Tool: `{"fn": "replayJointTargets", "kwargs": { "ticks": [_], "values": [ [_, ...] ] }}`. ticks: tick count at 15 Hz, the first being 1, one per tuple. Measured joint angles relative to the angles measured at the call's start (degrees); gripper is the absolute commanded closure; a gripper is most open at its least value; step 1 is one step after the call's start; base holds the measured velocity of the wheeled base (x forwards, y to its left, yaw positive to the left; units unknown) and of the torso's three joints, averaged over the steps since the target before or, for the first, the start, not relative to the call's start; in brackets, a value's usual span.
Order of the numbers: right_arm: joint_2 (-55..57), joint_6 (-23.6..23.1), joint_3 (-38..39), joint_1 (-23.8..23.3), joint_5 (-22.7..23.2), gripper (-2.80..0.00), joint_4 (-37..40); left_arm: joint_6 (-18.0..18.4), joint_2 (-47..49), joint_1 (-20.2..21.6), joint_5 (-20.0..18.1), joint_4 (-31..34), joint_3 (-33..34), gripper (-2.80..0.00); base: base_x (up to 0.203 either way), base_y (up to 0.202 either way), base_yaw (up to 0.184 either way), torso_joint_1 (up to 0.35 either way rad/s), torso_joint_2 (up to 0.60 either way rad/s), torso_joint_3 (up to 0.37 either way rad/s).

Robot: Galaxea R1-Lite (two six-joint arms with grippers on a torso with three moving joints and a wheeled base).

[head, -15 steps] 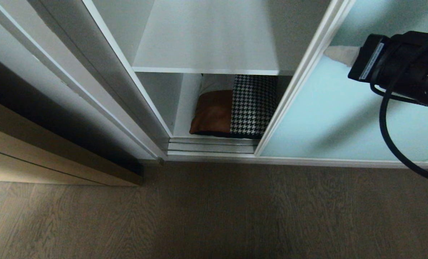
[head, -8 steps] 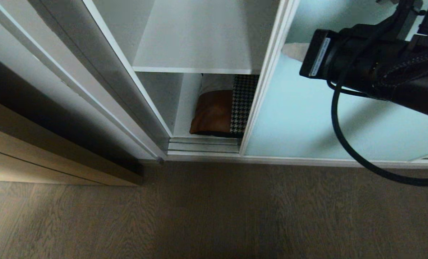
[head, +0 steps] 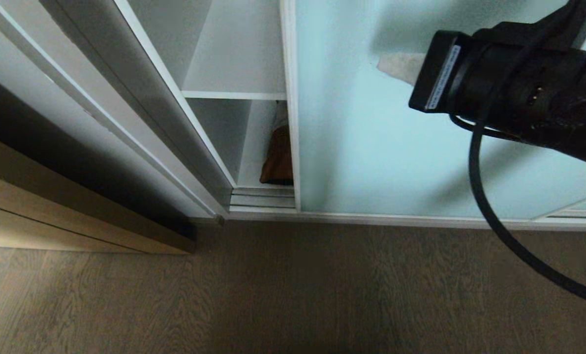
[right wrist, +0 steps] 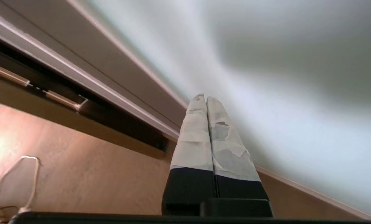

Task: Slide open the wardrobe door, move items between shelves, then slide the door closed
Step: Close the door

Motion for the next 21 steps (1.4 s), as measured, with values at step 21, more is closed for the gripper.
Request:
{"fn": "replayJointTargets", "kwargs": {
  "ticks": [21],
  "values": [
    [-38.07, 0.82, 18.6, -71.14, -12.05, 0.0, 17.99, 0.0, 0.0, 0.05, -0.02, 0.0, 0.0, 0.0, 0.0, 0.0, 0.0, 0.0, 0.0, 0.0]
  ]
}}
